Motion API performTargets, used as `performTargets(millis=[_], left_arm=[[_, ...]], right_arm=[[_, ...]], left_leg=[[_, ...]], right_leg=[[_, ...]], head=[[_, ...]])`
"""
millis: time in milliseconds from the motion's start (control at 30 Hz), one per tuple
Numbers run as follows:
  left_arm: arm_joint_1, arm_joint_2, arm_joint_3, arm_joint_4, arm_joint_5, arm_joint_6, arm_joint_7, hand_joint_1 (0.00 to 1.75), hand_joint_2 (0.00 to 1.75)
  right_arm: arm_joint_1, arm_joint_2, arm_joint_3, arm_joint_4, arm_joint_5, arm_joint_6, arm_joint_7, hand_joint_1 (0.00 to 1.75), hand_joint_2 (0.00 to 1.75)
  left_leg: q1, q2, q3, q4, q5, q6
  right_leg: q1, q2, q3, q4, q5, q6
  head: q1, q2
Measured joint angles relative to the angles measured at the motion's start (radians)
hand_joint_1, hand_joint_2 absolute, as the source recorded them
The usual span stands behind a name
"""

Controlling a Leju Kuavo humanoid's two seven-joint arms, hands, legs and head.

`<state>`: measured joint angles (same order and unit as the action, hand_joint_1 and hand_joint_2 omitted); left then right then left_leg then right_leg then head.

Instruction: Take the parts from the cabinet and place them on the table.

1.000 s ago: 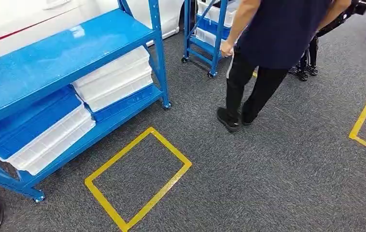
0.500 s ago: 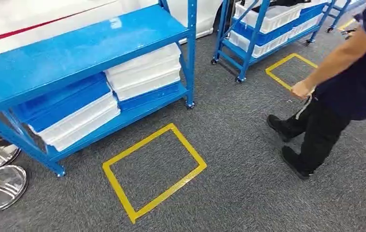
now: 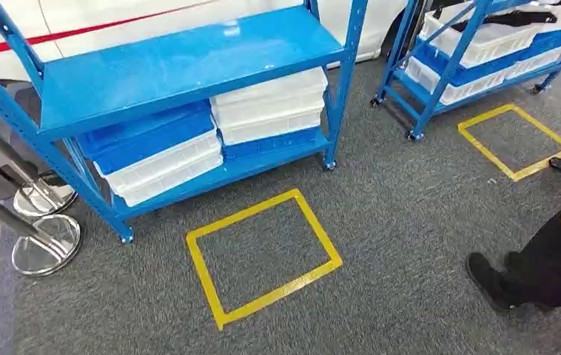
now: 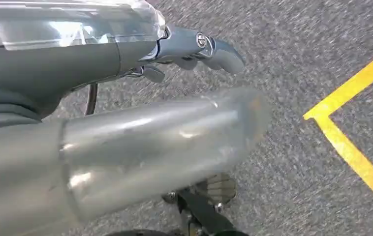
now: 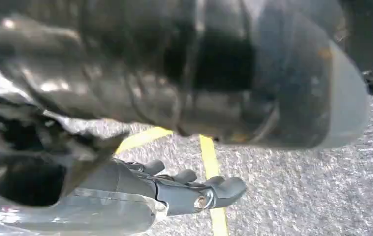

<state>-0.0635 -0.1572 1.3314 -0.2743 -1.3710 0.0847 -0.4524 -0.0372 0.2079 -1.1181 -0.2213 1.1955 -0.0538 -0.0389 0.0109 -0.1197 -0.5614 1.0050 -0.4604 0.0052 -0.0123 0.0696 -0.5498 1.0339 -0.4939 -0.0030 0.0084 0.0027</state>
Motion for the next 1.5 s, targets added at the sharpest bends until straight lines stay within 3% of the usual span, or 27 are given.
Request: performTargets(millis=[67, 133, 167, 233, 267, 333, 400, 500, 567, 600, 667, 733, 800, 867, 900, 933, 967, 1033, 1100, 1167, 1233, 1300, 1333, 1367, 1400, 1433, 1500], left_arm=[[0.004, 0.000, 0.000, -0.001, 0.000, 0.001, 0.000, 0.00, 0.00], [0.003, 0.000, 0.000, -0.001, 0.000, 0.000, 0.000, 0.00, 0.00], [0.001, 0.000, 0.000, -0.001, 0.000, 0.000, -0.002, 0.00, 0.00], [-0.001, -0.001, 0.000, -0.001, 0.000, -0.003, -0.005, 0.00, 0.00], [0.000, -0.001, 0.000, -0.001, 0.000, -0.004, -0.005, 0.00, 0.00], [0.003, -0.001, 0.000, -0.002, 0.001, -0.004, -0.005, 0.00, 0.00], [0.004, 0.000, 0.000, -0.002, 0.003, -0.005, -0.006, 0.00, 0.00], [0.005, 0.002, 0.000, -0.003, 0.006, -0.015, -0.014, 0.00, 0.00], [0.009, 0.002, 0.000, -0.003, 0.006, -0.018, -0.017, 0.00, 0.00], [0.010, 0.000, 0.001, -0.003, 0.006, -0.018, -0.018, 0.00, 0.00], [0.007, 0.000, 0.001, -0.003, 0.006, -0.019, -0.018, 0.00, 0.00], [0.005, 0.000, 0.001, -0.003, 0.006, -0.021, -0.018, 0.00, 0.00], [0.008, 0.000, 0.001, -0.003, 0.006, -0.021, -0.018, 0.00, 0.00], [0.009, -0.002, 0.001, -0.003, 0.006, -0.021, -0.018, 0.00, 0.00], [0.008, -0.003, 0.001, -0.003, 0.006, -0.021, -0.018, 0.00, 0.00], [0.008, -0.003, 0.001, -0.003, 0.006, -0.021, -0.018, 0.00, 0.00], [0.005, -0.004, 0.001, -0.003, 0.006, -0.020, -0.018, 0.00, 0.00], [0.002, -0.004, 0.001, -0.003, 0.006, -0.018, -0.017, 0.00, 0.00], [0.001, -0.003, 0.001, -0.003, 0.006, -0.018, -0.017, 0.00, 0.00], [0.000, -0.003, 0.001, -0.003, 0.006, -0.018, -0.017, 0.00, 0.00], [0.001, -0.004, 0.001, -0.003, 0.006, -0.017, -0.016, 0.00, 0.00], [0.005, -0.005, 0.001, -0.003, 0.006, -0.016, -0.015, 0.00, 0.00], [0.006, -0.004, 0.001, -0.003, 0.006, -0.015, -0.015, 0.00, 0.00], [0.007, -0.004, 0.001, -0.003, 0.006, -0.015, -0.014, 0.00, 0.00], [0.010, -0.004, 0.001, -0.003, 0.006, -0.015, -0.014, 0.00, 0.00], [0.013, -0.004, 0.001, -0.003, 0.006, -0.015, -0.014, 0.00, 0.00], [0.011, 0.000, 0.001, -0.003, 0.006, -0.015, -0.013, 0.00, 0.00]], right_arm=[[-0.001, 0.001, 0.000, 0.000, 0.003, 0.000, 0.001, 0.00, 0.00], [0.001, 0.001, 0.000, 0.000, 0.004, 0.000, 0.002, 0.00, 0.00], [0.003, 0.002, 0.000, 0.000, 0.006, 0.000, 0.002, 0.00, 0.00], [0.006, 0.002, 0.000, 0.000, 0.010, -0.003, -0.001, 0.00, 0.00], [0.006, 0.002, 0.000, 0.000, 0.011, -0.003, -0.002, 0.00, 0.00], [0.005, 0.002, 0.000, 0.000, 0.012, -0.003, -0.003, 0.00, 0.00], [0.004, 0.002, -0.001, 0.000, 0.007, -0.003, -0.006, 0.00, 0.00], [-0.004, 0.004, -0.008, 0.000, -0.003, -0.002, -0.012, 0.00, 0.00], [-0.004, 0.004, -0.011, 0.000, -0.004, 0.000, -0.013, 0.00, 0.00], [-0.004, 0.003, -0.013, 0.000, -0.004, 0.000, -0.013, 0.00, 0.00], [-0.003, 0.002, -0.016, 0.000, -0.004, 0.001, -0.013, 0.00, 0.00], [-0.003, 0.000, -0.019, 0.000, -0.004, 0.001, -0.013, 0.00, 0.00], [0.002, -0.001, -0.023, 0.000, -0.004, 0.001, -0.012, 0.00, 0.00], [0.006, -0.003, -0.023, 0.000, -0.004, 0.001, -0.012, 0.00, 0.00], [0.007, -0.003, -0.024, 0.000, -0.004, 0.001, -0.012, 0.00, 0.00], [0.013, -0.003, -0.024, 0.000, -0.004, 0.001, -0.012, 0.00, 0.00], [0.010, -0.004, -0.024, 0.000, -0.003, 0.001, -0.013, 0.00, 0.00], [0.006, -0.003, -0.024, 0.000, -0.003, 0.001, -0.015, 0.00, 0.00], [0.008, -0.003, -0.024, 0.000, -0.002, 0.002, -0.015, 0.00, 0.00], [0.009, -0.003, -0.024, 0.000, -0.002, 0.001, -0.017, 0.00, 0.00], [0.008, -0.003, -0.025, 0.000, -0.002, 0.002, -0.018, 0.00, 0.00], [0.008, -0.003, -0.025, 0.000, -0.001, 0.002, -0.018, 0.00, 0.00], [0.009, -0.003, -0.025, 0.000, -0.001, 0.002, -0.018, 0.00, 0.00], [0.010, -0.003, -0.025, 0.000, -0.001, 0.002, -0.018, 0.00, 0.00], [0.011, -0.003, -0.025, 0.000, -0.001, 0.001, -0.018, 0.00, 0.00], [0.014, -0.002, -0.026, 0.000, -0.001, 0.002, -0.018, 0.00, 0.00], [0.006, 0.000, -0.027, 0.000, -0.001, 0.001, -0.019, 0.00, 0.00]], left_leg=[[0.002, -0.024, -0.003, -0.002, 0.003, -0.014], [-0.001, 0.069, -0.031, 0.067, -0.048, -0.018], [0.000, 0.095, -0.068, 0.143, -0.093, -0.022], [0.001, 0.112, -0.137, 0.291, -0.157, -0.027], [0.002, 0.114, -0.145, 0.314, -0.155, -0.028], [0.001, 0.118, -0.092, 0.220, -0.092, -0.024], [-0.002, 0.133, 0.015, 0.030, -0.017, -0.008], [-0.013, 0.139, 0.024, -0.005, -0.043, 0.011], [-0.006, 0.128, 0.038, -0.020, -0.044, 0.028], [-0.003, 0.125, 0.050, -0.025, -0.035, 0.037], [-0.003, 0.125, 0.059, -0.024, -0.039, 0.045], [-0.004, 0.118, 0.068, -0.023, -0.049, 0.045], [-0.003, 0.109, 0.087, -0.023, -0.063, 0.039], [0.000, 0.100, 0.117, -0.023, -0.082, 0.032], [0.001, 0.098, 0.133, -0.023, -0.096, 0.027], [-0.001, 0.097, 0.143, -0.018, -0.107, 0.021], [-0.002, 0.094, 0.140, -0.022, -0.113, 0.013], [-0.002, 0.096, 0.158, -0.020, -0.114, -0.001], [0.001, 0.097, 0.132, 0.045, -0.087, -0.009], [0.001, 0.108, 0.045, 0.185, -0.070, -0.016], [0.001, 0.111, -0.043, 0.271, -0.154, -0.020], [0.001, 0.112, -0.093, 0.267, -0.226, -0.020], [0.001, 0.113, -0.098, 0.231, -0.214, -0.019], [0.001, 0.113, -0.095, 0.171, -0.167, -0.013], [-0.001, 0.115, -0.089, 0.105, -0.083, -0.004], [-0.005, 0.122, -0.092, 0.045, 0.031, 0.009], [-0.014, 0.120, -0.077, 0.044, 0.038, 0.013]], right_leg=[[-0.004, -0.026, 0.004, -0.009, 0.005, -0.016], [-0.004, -0.051, 0.007, -0.018, 0.008, -0.033], [-0.001, -0.066, 0.005, -0.017, 0.008, -0.034], [0.003, -0.098, 0.002, -0.015, 0.005, -0.037], [0.004, -0.111, 0.002, -0.014, 0.005, -0.037], [0.006, -0.131, 0.004, -0.011, 0.001, -0.036], [0.008, -0.140, 0.010, -0.011, -0.003, -0.030], [0.009, -0.147, 0.014, -0.019, -0.012, -0.007], [0.006, -0.146, 0.020, 0.010, 0.013, 0.011], [0.004, -0.127, 0.014, 0.024, -0.004, 0.014], [-0.001, -0.083, -0.044, 0.124, -0.065, 0.020], [-0.001, -0.074, -0.136, 0.269, -0.121, 0.027], [-0.003, -0.074, -0.167, 0.279, -0.092, 0.033], [-0.004, -0.074, -0.124, 0.149, -0.017, 0.032], [-0.005, -0.073, -0.096, 0.059, 0.043, 0.030], [-0.002, -0.068, -0.094, 0.026, 0.077, 0.025], [0.005, -0.070, -0.091, 0.023, 0.044, 0.011], [0.006, -0.069, -0.083, 0.017, 0.046, -0.005], [0.000, -0.073, -0.045, 0.001, 0.034, -0.022], [0.000, -0.078, -0.009, -0.014, 0.016, -0.035], [0.001, -0.078, 0.020, -0.022, -0.001, -0.036], [0.001, -0.074, 0.052, -0.023, -0.026, -0.034], [0.001, -0.074, 0.069, -0.023, -0.039, -0.032], [0.003, -0.075, 0.088, -0.023, -0.054, -0.031], [0.004, -0.077, 0.102, -0.024, -0.067, -0.028], [0.004, -0.077, 0.110, -0.025, -0.080, -0.026], [0.006, -0.073, 0.130, -0.025, -0.106, -0.007]], head=[[0.000, 0.000], [-0.001, 0.000], [-0.001, 0.000], [-0.001, 0.000], [-0.001, 0.000], [-0.001, 0.000], [-0.001, 0.000], [-0.001, 0.000], [-0.001, 0.000], [0.001, 0.000], [0.001, 0.000], [0.001, 0.000], [0.001, 0.000], [0.001, 0.000], [0.001, 0.000], [0.002, 0.000], [0.001, 0.000], [0.000, 0.000], [-0.001, 0.000], [-0.002, 0.000], [-0.002, 0.000], [-0.002, 0.000], [-0.002, 0.000], [-0.002, 0.000], [-0.002, 0.000], [-0.002, 0.000], [-0.001, 0.000]])
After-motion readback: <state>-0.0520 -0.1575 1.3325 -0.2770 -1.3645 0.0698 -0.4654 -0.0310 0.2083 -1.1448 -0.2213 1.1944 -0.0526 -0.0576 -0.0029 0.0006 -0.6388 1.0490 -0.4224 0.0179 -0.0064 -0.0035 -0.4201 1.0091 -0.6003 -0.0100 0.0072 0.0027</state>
